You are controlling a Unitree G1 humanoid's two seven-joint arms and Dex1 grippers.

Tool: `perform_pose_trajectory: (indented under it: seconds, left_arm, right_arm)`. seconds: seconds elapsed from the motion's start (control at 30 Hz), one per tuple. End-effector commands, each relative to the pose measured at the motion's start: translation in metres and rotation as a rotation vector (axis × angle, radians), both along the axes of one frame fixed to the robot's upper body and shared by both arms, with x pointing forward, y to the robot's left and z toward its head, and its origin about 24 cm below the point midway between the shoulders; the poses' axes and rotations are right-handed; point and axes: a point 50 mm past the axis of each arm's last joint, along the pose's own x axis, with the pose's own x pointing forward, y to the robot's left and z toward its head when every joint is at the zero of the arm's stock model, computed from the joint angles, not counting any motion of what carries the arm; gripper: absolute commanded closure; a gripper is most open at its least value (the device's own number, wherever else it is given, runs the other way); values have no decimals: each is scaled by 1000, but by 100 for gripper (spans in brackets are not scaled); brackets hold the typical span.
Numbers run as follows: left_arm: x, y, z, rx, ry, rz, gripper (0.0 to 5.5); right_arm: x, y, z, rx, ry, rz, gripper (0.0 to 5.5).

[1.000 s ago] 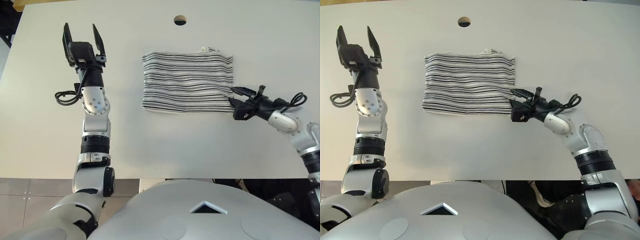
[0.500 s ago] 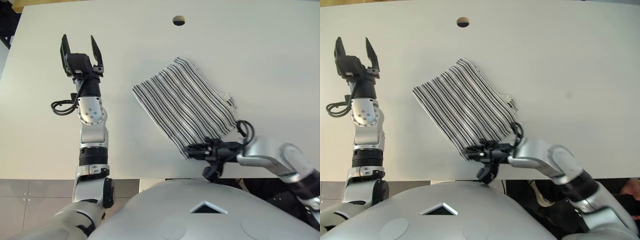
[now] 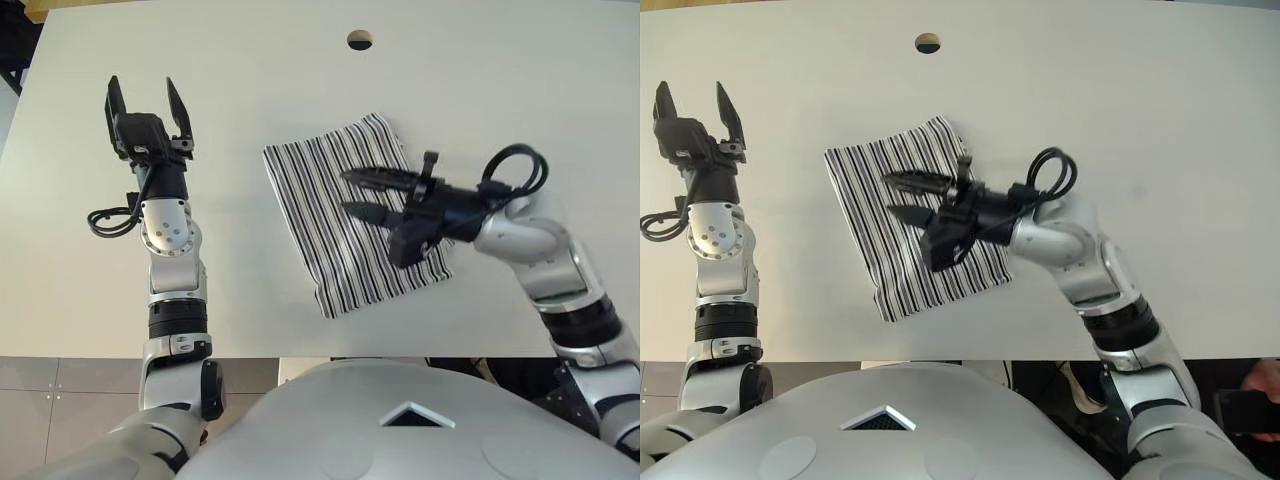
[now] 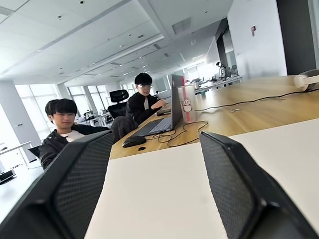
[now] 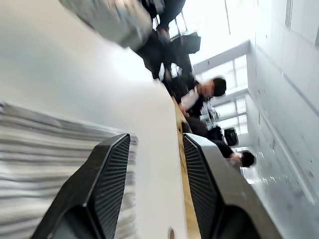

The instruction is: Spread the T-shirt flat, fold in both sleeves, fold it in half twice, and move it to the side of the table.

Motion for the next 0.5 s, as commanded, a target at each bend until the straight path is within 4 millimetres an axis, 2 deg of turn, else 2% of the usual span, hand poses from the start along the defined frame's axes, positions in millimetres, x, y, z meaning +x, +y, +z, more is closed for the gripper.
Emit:
perform_pose_trajectory:
  seconds: [0.03, 0.17, 0.23, 0.37, 0.5]
  left_arm:
    - [7, -7, 4, -11, -11, -28, 230]
    - [13, -14, 3, -14, -7, -56, 230]
    - [15, -16, 4, -11, -7, -64, 230]
    - [19, -18, 6, 19, -4, -91, 230]
    - [21, -18, 4, 74, 23, -123, 230]
  right_arm:
    - [51, 7, -53, -161, 4, -198, 354]
    - [52, 8, -112, -343, 68, -222, 354]
    - [51, 1, -127, -386, 95, -244, 354]
    - [52, -36, -134, -351, 120, -362, 354]
    - [37, -69, -125, -236, 100, -470, 354]
